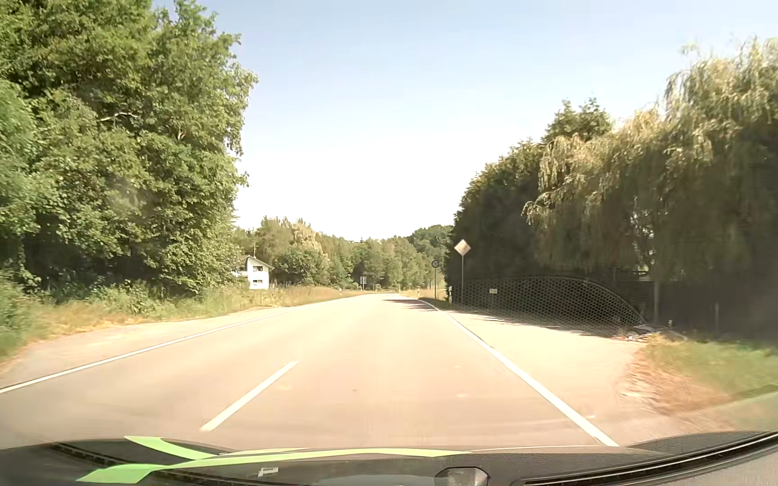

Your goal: Follow the waypoints while adhering to traffic rules and regulations

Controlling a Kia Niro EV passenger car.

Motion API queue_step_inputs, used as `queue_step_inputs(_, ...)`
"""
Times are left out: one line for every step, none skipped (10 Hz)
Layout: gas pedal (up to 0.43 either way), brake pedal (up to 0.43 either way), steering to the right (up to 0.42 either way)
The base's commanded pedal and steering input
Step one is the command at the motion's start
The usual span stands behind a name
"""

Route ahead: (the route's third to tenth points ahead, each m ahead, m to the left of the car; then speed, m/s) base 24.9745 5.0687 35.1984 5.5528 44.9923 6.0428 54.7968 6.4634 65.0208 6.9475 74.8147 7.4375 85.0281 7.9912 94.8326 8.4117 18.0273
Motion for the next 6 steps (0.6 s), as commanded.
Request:
queue_step_inputs(0.280,0.000,-0.021)
queue_step_inputs(0.280,0.000,-0.019)
queue_step_inputs(0.299,0.000,-0.016)
queue_step_inputs(0.311,0.000,-0.013)
queue_step_inputs(0.311,0.000,-0.010)
queue_step_inputs(0.311,0.000,-0.009)
